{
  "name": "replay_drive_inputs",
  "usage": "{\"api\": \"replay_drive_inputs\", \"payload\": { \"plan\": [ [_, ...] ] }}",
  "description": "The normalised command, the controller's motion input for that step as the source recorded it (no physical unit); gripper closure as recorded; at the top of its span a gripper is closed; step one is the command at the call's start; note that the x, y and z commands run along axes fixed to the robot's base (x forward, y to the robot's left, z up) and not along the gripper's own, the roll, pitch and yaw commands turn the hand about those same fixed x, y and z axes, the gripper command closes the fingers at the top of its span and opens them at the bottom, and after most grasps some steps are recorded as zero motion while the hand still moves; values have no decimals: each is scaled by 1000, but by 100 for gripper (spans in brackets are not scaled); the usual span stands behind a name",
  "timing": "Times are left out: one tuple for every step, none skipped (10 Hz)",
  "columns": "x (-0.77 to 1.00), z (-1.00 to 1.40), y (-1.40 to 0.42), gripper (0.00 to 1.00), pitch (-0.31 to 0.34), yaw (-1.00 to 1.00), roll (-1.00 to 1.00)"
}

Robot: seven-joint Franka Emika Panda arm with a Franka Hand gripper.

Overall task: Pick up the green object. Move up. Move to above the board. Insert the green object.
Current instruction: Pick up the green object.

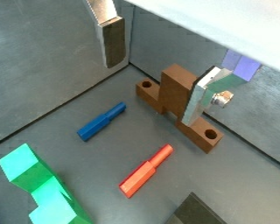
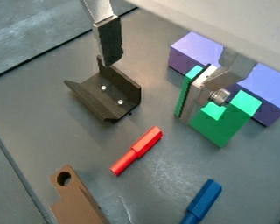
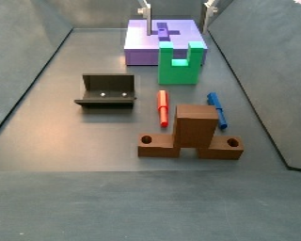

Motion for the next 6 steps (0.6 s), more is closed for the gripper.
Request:
{"api": "replay_drive_inputs", "payload": {
  "plan": [
    [3, -71, -106, 0, -46, 0, 0],
    [449, -109, -254, 0, 41, -209, 0],
    [83, -663, -846, 0, -200, -157, 0],
    [191, -774, -874, 0, -171, 0, -53],
    [71, -680, -823, 0, -147, 20, -114],
    [-9, -354, -857, 0, -149, 183, -51]
  ]
}}
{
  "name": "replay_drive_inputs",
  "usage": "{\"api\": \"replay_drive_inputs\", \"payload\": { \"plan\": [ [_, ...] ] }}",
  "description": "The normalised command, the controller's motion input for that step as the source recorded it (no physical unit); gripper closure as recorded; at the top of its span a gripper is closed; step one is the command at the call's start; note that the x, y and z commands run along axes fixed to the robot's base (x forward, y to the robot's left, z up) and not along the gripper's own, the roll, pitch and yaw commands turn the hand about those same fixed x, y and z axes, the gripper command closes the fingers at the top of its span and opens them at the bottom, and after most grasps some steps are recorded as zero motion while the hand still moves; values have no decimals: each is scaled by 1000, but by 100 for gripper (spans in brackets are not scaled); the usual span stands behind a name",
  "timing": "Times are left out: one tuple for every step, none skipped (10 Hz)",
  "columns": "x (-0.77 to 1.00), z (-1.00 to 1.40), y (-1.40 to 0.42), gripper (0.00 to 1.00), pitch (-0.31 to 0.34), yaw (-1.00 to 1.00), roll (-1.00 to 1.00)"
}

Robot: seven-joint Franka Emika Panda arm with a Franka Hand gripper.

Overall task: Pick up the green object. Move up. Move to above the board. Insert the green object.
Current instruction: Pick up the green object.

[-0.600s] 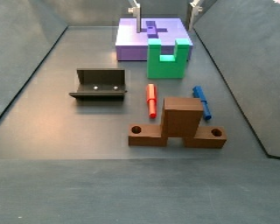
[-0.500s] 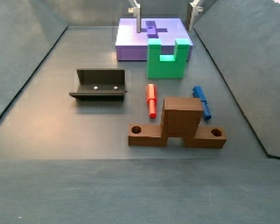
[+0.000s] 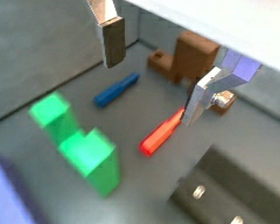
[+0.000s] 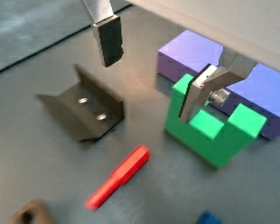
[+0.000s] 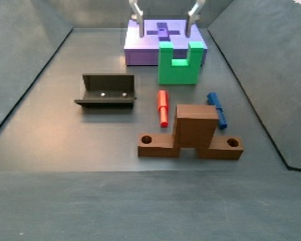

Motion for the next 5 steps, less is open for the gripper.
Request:
{"api": "replay_drive_inputs", "payload": {
  "plan": [
    [0, -306, -706, 0, -94, 286, -107],
    [86, -317, -489, 0, -44, 391, -113],
    [0, -291, -349, 0, -89, 254, 0],
    [0, -354, -294, 0, -73, 166, -13],
    [-20, -406, -269, 0, -129, 109, -49]
  ]
}}
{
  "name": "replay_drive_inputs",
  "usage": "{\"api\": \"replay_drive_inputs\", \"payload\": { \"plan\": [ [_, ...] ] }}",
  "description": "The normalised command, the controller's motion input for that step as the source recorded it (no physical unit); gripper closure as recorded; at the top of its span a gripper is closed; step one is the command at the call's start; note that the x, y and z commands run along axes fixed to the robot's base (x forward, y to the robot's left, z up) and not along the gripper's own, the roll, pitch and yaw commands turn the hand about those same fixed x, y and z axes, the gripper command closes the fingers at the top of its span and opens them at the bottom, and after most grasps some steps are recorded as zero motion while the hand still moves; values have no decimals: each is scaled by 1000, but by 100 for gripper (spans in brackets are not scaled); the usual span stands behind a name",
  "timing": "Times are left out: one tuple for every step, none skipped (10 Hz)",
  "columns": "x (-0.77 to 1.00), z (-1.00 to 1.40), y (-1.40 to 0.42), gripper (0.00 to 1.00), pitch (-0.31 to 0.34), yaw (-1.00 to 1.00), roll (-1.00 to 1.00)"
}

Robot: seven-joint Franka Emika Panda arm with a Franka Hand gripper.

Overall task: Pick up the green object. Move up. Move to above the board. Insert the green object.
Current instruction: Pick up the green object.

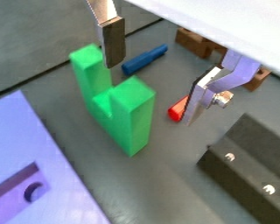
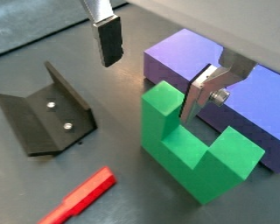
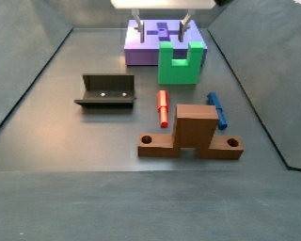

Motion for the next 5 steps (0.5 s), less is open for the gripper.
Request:
{"api": "replay_drive_inputs", "payload": {
  "plan": [
    [0, -337, -140, 0, -136, 57, -24],
    [0, -520, 0, 0, -51, 0, 67],
    [0, -454, 0, 0, -19, 0, 44],
    [0, -317, 0, 0, -11, 0, 9],
    [0, 0, 0, 0, 0, 0, 10]
  ]
}}
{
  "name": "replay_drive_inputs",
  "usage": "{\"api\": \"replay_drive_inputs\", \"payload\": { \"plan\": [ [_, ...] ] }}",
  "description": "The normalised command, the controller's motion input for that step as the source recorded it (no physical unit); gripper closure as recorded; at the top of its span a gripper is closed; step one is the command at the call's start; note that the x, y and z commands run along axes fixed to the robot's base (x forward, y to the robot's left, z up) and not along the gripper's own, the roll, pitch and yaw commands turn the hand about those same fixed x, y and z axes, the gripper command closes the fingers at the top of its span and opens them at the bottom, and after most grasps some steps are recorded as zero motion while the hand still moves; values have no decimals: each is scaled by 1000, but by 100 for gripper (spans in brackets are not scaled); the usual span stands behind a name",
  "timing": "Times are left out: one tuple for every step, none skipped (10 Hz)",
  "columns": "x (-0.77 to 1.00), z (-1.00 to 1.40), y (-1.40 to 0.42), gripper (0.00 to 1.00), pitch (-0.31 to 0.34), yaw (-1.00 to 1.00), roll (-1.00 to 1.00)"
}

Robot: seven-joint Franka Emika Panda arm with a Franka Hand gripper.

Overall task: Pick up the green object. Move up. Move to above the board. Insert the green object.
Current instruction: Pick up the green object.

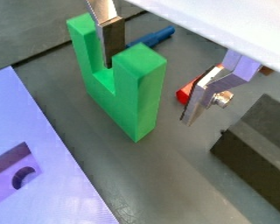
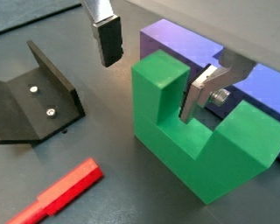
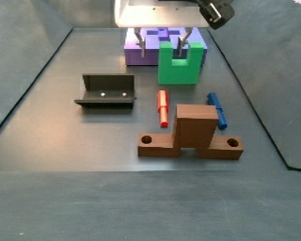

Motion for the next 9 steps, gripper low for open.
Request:
{"api": "replay_drive_inputs", "payload": {
  "plan": [
    [0, 0, 0, 0, 0, 0, 6],
    [26, 0, 0, 0, 0, 0, -20],
    [-3, -251, 0, 0, -11, -14, 16],
    [-74, -303, -23, 0, -46, -3, 20],
    [-106, -174, -117, 0, -27, -69, 24],
    [-17, -9, -103, 0, -3, -171, 54],
    [0, 0, -154, 0, 0, -191, 76],
    [0, 0, -3, 0, 0, 0, 24],
    [0, 0, 0, 0, 0, 0, 13]
  ]
}}
